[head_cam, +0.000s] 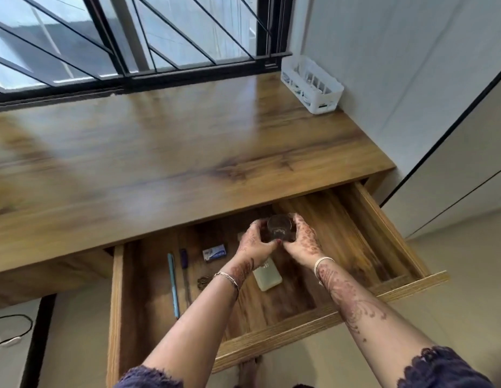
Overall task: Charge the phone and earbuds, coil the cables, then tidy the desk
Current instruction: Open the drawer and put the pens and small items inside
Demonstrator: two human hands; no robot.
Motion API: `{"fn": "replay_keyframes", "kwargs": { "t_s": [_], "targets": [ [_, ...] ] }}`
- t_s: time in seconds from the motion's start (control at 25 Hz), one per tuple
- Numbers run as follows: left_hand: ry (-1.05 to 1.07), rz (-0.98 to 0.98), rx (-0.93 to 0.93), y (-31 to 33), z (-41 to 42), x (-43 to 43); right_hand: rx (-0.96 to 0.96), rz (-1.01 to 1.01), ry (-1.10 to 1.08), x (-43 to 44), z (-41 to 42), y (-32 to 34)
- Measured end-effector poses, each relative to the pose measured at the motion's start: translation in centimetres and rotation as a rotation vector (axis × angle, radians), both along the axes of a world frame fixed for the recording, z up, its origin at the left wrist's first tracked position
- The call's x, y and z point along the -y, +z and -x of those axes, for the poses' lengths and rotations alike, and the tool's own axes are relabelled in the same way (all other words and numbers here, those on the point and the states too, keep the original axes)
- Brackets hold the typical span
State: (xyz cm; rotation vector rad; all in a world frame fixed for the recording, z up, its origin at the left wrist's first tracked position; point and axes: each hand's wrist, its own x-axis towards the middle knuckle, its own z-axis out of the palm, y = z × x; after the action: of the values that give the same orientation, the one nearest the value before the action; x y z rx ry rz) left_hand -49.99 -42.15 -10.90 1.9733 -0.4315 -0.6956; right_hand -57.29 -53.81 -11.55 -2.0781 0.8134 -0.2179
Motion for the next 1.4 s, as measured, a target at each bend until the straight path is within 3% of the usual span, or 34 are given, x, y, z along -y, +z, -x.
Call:
{"fn": "replay_keyframes", "kwargs": {
  "t_s": [0.2,0.48,0.64,1.12,1.24,1.4],
  "targets": [
    [-0.032,-0.031,-0.021,-0.7,-0.1,1.6,-0.027,-0.119,-0.013,0.9,-0.2,-1.2],
    [0.032,-0.023,-0.004,0.7,1.3,0.8,-0.068,-0.035,-0.037,0.1,0.8,-0.1],
    [0.098,0.036,-0.008,3.0,4.1,-1.8,-0.052,0.112,-0.041,-1.8,3.6,1.4],
    [0.287,0.297,-0.338,5.5,13.2,-10.8,-0.232,0.52,-0.22,-10.3,12.7,2.5],
    [0.311,0.364,-0.465,6.5,14.5,-12.4,-0.155,0.39,-0.391,-12.4,13.7,2.8],
    [0.253,0.185,-0.711,6.3,17.1,-15.2,0.046,-0.132,-0.662,-15.5,13.7,3.0]
  ]
}}
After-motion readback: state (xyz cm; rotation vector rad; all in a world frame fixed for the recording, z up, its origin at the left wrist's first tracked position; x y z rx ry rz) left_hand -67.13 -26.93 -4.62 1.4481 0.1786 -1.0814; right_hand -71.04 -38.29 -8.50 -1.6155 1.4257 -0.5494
